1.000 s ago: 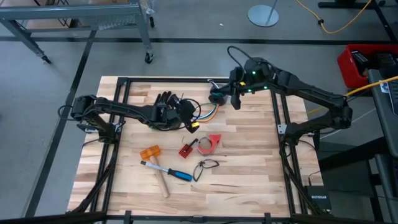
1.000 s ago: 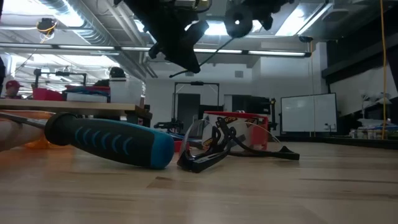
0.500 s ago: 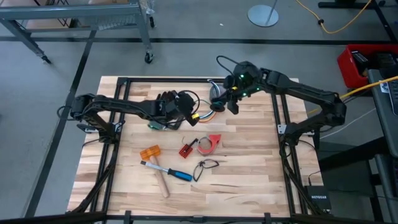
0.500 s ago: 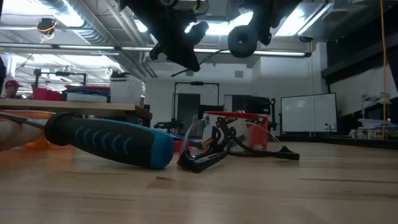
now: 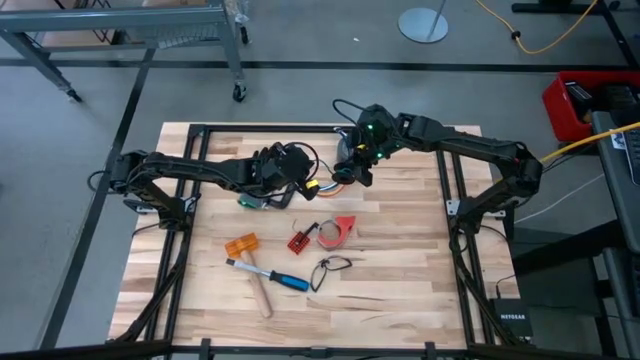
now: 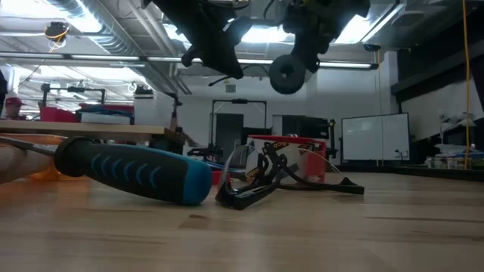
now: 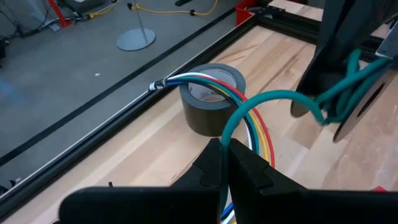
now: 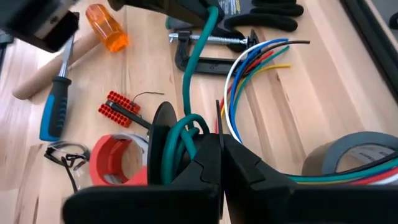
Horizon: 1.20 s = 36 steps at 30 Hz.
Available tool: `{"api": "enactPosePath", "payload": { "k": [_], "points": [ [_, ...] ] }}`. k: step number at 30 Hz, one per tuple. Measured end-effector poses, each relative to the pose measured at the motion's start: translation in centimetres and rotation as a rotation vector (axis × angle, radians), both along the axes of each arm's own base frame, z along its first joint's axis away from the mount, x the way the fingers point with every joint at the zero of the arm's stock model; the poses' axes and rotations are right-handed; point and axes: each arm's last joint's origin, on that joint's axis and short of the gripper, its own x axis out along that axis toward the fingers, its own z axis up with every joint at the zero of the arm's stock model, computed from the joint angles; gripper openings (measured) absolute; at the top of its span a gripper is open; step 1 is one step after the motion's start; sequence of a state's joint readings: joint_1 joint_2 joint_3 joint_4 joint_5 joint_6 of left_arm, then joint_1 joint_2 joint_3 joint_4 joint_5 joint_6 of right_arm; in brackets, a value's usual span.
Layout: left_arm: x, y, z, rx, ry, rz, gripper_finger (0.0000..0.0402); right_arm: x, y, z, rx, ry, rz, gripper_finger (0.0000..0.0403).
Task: Coil cords
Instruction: Coil the wire onto the spool
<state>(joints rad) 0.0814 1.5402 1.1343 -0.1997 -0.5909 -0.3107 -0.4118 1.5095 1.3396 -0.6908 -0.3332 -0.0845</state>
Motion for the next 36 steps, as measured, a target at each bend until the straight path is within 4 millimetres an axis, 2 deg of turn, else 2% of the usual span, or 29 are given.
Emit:
{"api": "enactPosePath", "payload": {
  "k": [7, 22, 31, 36],
  "points": [
    [0.1, -0.1, 0.0, -0.015, -0.008, -0.018, 0.0001, 0.7, -0.3, -0.7, 0.001, 0.002, 0.0, 0.0001],
    [0.4, 0.0, 0.5, 0.003, -0.059, -0.034, 0.0001, 1.7, -0.8, -0.3, -0.046, -0.095, -0.005, 0.0001],
    [0.7, 0.0, 1.0, 0.027, -0.103, -0.061, 0.0001, 2.8, -1.2, -1.7, -0.033, -0.079, -0.005, 0.0001],
    [0.8, -0.1, 1.1, -0.004, -0.129, -0.067, 0.0001, 3.1, -1.4, -1.7, -0.032, -0.103, -0.017, 0.0001]
  ]
}}
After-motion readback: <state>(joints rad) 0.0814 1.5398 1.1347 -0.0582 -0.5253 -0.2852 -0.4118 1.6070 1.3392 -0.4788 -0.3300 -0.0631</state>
